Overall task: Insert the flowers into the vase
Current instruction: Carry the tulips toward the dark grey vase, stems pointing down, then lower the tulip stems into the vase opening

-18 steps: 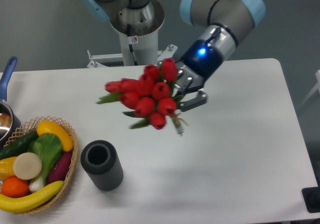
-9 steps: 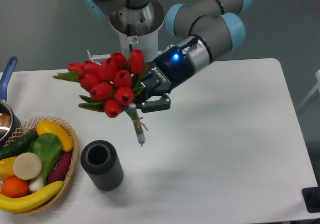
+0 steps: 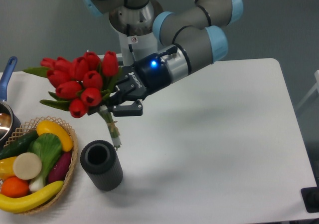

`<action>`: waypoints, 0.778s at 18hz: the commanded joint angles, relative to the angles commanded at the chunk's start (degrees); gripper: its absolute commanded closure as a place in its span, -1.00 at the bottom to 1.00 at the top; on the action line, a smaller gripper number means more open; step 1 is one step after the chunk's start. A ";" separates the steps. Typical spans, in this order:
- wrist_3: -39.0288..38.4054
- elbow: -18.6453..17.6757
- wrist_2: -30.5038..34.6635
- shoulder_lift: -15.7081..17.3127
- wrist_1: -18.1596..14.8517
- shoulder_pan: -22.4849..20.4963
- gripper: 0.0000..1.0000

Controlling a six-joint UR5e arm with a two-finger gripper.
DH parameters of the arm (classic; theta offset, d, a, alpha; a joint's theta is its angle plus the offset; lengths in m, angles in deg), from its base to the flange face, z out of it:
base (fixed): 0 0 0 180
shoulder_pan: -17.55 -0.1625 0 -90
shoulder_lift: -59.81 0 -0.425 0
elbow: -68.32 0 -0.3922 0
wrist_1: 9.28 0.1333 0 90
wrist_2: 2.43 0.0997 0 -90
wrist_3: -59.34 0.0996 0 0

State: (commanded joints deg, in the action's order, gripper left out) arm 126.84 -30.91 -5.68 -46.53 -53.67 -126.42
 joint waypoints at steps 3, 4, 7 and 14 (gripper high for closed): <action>0.18 0.09 0.00 -1.06 0.00 1.06 0.39; 0.18 0.09 0.00 -1.23 0.00 1.23 0.39; 0.18 0.09 0.00 -2.20 0.00 2.20 0.39; 0.79 0.88 0.09 -5.01 0.00 2.64 0.39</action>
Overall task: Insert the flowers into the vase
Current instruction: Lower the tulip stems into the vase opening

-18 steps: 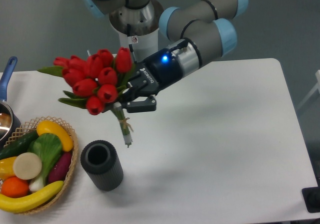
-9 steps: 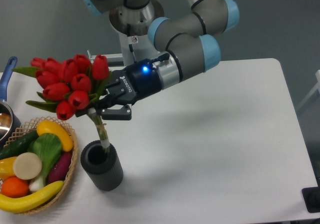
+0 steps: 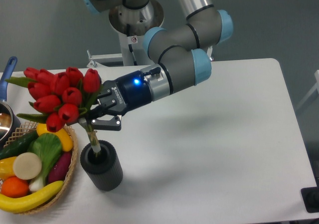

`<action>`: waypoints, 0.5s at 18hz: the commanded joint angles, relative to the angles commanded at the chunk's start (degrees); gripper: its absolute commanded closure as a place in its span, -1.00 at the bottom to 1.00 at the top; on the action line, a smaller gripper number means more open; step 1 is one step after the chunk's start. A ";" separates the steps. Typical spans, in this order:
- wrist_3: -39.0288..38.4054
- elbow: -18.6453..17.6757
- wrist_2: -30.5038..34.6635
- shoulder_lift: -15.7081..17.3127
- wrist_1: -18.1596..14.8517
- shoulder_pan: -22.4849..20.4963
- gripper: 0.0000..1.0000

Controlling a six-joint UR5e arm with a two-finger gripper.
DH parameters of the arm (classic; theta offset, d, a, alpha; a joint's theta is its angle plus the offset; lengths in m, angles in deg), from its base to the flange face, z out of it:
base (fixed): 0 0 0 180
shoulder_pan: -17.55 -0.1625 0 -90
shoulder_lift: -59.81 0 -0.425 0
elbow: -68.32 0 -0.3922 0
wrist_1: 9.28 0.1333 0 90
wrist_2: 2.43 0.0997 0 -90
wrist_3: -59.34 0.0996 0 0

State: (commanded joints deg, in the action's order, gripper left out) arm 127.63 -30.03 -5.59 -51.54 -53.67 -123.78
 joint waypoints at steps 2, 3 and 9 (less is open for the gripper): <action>0.18 -0.09 0.09 -0.79 0.00 0.00 0.39; 0.18 -0.26 0.17 -0.97 0.00 0.00 0.39; 0.18 -1.23 0.62 -2.46 -0.09 0.09 0.37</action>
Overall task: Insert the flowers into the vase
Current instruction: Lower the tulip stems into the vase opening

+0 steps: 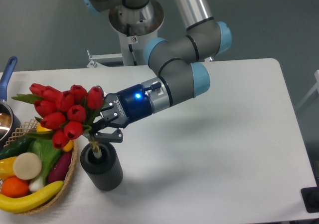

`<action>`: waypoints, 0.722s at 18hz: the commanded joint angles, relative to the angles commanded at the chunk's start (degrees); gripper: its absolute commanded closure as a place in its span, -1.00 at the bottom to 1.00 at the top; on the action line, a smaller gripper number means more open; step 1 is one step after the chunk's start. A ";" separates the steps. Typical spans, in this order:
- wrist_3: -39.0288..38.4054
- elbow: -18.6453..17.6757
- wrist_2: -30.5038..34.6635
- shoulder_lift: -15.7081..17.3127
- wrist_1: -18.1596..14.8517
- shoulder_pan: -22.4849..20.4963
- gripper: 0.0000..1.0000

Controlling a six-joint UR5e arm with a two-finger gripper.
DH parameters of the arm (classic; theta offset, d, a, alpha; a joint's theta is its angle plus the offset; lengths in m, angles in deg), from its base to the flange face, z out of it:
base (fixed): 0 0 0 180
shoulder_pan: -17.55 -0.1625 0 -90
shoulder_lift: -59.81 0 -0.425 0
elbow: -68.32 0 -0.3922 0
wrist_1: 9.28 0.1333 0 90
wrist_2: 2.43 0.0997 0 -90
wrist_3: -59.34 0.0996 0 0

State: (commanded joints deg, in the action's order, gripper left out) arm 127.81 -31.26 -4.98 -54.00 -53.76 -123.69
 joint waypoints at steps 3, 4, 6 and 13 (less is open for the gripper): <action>0.00 -1.05 0.09 -0.44 0.09 -0.09 0.37; 0.09 -1.06 0.17 -0.53 0.09 -0.09 0.37; 0.09 -1.06 0.18 -1.23 0.09 -0.09 0.37; 2.90 -1.32 2.28 -3.96 0.18 0.26 0.37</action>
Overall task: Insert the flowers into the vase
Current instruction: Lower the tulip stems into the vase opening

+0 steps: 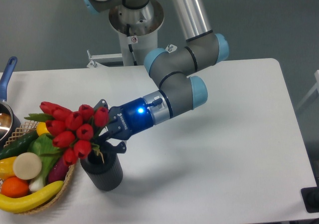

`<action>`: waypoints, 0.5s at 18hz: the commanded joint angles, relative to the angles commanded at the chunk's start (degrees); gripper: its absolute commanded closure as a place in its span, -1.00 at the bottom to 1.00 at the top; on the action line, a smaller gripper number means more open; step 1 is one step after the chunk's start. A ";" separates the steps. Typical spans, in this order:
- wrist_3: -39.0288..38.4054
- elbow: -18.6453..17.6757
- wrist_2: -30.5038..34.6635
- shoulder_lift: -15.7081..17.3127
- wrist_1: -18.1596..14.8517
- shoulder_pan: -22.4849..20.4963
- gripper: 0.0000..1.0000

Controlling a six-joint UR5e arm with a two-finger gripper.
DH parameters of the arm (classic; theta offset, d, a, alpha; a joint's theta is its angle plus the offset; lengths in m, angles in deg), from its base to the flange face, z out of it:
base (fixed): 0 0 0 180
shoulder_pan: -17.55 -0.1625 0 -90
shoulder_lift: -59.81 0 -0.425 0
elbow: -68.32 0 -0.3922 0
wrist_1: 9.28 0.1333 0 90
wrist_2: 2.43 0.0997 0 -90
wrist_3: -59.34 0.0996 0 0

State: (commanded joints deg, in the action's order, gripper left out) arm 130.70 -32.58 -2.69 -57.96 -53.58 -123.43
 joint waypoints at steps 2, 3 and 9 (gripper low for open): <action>0.70 -0.09 0.09 -0.79 0.00 0.09 0.37; 0.79 -0.09 0.09 -0.88 0.09 0.09 0.37; 0.88 -1.23 0.79 -1.23 0.09 0.53 0.36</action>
State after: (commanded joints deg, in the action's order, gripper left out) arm 131.59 -33.81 -1.90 -59.19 -53.49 -122.90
